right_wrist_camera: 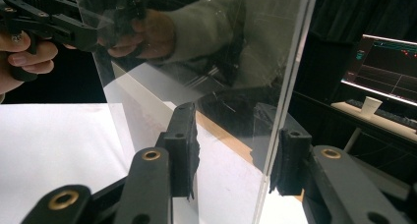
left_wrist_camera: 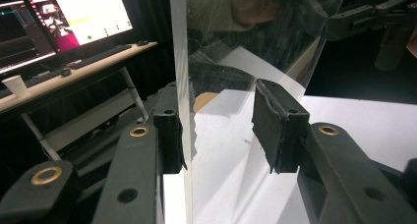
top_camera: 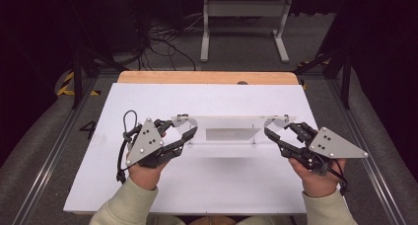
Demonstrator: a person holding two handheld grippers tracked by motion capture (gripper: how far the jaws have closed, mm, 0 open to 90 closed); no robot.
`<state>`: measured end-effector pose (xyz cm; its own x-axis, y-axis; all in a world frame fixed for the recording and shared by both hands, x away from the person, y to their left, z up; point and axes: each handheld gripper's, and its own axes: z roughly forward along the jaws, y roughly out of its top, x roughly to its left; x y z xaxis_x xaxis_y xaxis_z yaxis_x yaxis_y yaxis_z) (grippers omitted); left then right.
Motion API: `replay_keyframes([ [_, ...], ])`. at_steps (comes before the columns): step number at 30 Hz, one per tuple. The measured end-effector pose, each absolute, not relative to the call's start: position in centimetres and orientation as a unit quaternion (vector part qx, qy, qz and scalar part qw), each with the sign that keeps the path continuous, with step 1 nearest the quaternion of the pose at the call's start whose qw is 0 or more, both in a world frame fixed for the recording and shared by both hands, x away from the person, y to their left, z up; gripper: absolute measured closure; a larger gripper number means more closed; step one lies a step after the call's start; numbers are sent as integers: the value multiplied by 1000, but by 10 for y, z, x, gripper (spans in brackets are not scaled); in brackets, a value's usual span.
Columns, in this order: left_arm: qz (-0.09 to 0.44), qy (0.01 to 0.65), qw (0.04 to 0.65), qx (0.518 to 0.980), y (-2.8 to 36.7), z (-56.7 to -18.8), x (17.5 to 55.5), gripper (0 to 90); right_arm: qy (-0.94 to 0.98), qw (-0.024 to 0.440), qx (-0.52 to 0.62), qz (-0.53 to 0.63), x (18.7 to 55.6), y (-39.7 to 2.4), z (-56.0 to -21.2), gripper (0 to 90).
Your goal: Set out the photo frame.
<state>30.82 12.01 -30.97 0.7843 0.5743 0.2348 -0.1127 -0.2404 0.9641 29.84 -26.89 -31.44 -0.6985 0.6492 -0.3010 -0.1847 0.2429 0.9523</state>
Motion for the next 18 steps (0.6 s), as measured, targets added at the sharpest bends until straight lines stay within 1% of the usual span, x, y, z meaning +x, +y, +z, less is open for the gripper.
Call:
replay_keyframes([
  [6, 266, 165, 605, 732, 125, -301, 303, 585, 707, 350, 165, 592, 290, -266, -308, 598],
  [11, 245, 170, 614, 730, 131, -290, 294, 589, 707, 335, 169, 599, 281, -263, -301, 598],
  [18, 234, 174, 615, 732, 136, -280, 285, 590, 705, 317, 180, 608, 268, -259, -290, 604],
])
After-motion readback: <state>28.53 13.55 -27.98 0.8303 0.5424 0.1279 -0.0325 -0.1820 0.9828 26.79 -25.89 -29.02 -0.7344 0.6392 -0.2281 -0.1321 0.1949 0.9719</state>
